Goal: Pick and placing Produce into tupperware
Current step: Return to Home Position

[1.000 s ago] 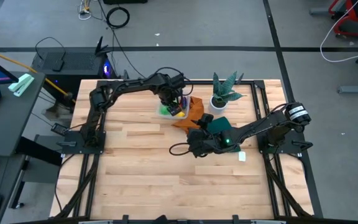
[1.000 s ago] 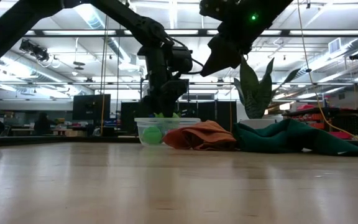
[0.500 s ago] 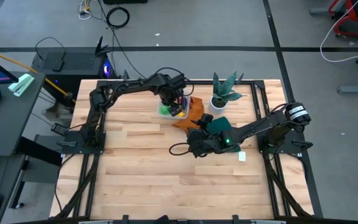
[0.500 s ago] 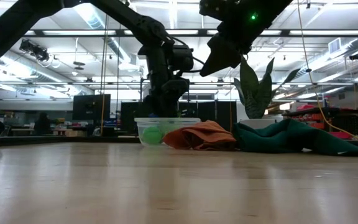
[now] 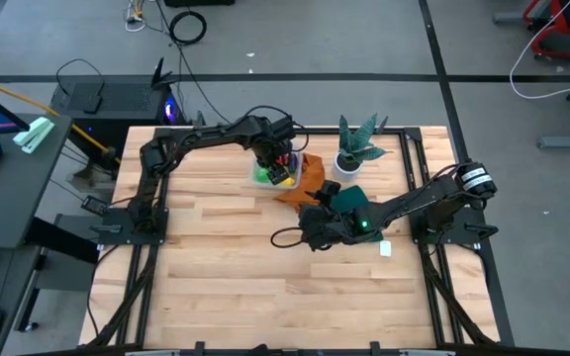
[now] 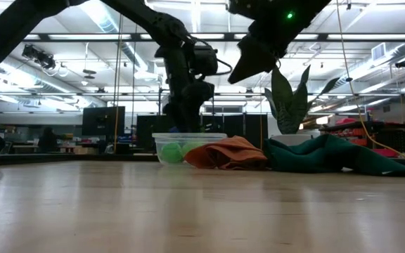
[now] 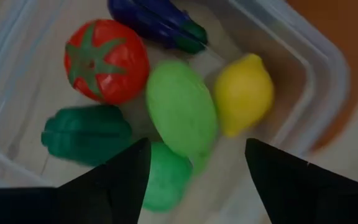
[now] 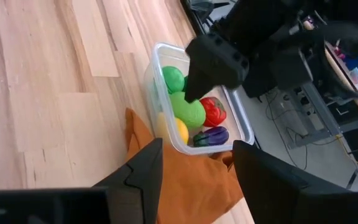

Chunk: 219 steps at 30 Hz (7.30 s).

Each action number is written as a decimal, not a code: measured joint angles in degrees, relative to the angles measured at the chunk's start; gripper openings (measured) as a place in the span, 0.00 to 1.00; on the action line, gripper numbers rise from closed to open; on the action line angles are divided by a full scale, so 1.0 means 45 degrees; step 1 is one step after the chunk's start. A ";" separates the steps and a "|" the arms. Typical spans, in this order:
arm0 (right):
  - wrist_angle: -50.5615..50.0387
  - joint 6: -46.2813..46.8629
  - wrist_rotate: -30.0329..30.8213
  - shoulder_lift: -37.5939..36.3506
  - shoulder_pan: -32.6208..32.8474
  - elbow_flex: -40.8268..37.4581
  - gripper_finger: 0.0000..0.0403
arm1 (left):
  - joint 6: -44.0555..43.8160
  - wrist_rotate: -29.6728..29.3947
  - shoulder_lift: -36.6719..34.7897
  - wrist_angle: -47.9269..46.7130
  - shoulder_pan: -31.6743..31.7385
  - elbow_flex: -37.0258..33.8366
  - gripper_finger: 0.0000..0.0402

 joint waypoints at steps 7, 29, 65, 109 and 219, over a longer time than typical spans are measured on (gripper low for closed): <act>-0.1719 0.2070 0.0530 -0.1132 0.0413 -0.0213 0.39 | 0.0104 0.0460 -0.1269 -0.0066 -0.0037 -0.0010 0.63; -0.4744 0.6868 0.1696 -0.5793 0.2717 -0.2622 0.33 | -0.3991 0.0841 -0.7575 0.6499 -0.2340 -0.6585 0.51; -0.4730 1.3872 0.1551 -1.2587 0.4822 -0.5654 0.00 | -0.5765 -0.1152 -2.0142 1.8305 -0.3537 -1.9767 0.02; -0.4657 1.4650 0.1902 -1.3143 0.4822 -0.5654 0.00 | -0.4056 -0.2916 -2.3687 1.8334 -0.5155 -2.1464 0.03; 0.5066 0.3131 -1.1955 -2.0606 -0.4008 -1.4231 0.00 | -0.1997 -0.2632 -2.4353 1.4749 -0.5129 -2.1483 0.10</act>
